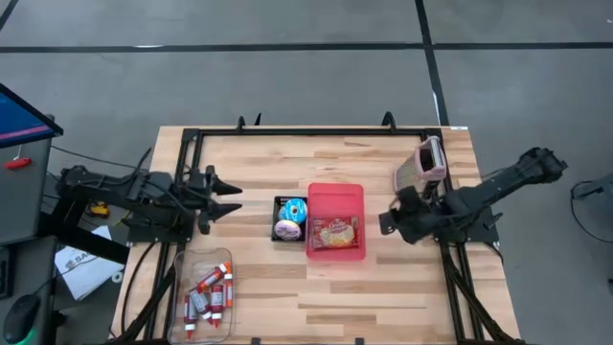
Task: Pick & Place Food Item
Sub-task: Return to Home Position
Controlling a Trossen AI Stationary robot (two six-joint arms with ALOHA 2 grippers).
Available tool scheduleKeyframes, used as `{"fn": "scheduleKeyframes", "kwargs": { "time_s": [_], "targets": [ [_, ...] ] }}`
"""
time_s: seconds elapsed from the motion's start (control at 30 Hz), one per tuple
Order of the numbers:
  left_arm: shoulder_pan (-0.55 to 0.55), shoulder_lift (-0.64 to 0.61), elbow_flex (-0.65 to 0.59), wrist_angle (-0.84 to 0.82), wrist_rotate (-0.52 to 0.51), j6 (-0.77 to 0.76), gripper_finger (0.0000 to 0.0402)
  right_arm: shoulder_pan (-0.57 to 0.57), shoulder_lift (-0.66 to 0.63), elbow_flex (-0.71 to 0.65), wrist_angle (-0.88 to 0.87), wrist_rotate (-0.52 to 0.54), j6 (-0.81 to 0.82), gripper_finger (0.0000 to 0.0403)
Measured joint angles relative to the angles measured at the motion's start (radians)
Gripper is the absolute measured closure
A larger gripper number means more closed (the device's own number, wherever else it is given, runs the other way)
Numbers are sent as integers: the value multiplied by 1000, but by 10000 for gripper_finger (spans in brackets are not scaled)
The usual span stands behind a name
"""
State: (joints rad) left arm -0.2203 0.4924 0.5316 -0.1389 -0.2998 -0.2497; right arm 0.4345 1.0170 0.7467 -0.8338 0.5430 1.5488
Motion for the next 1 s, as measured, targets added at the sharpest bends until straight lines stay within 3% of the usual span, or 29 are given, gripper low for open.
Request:
{"fn": "scheduleKeyframes", "kwargs": {
  "time_s": [0.17, 0.3, 0.43, 0.63, 1.0],
  "targets": [
    [0, -156, -174, 56, 0, 14, 188, 117, 4, 0, -14, 132, 171, 367],
    [0, -253, -354, 238, 0, 15, 188, 165, 48, 0, -7, 166, 237, 367],
    [7, -299, -464, 295, -7, 27, 188, 201, 108, 0, 33, 192, 272, 367],
    [52, -332, -524, 280, 41, 30, 188, 249, 194, 0, 122, 271, 284, 367],
    [221, -344, -524, 238, 195, 51, 188, 290, 263, 0, 225, 285, 264, 367]
  ]
}}
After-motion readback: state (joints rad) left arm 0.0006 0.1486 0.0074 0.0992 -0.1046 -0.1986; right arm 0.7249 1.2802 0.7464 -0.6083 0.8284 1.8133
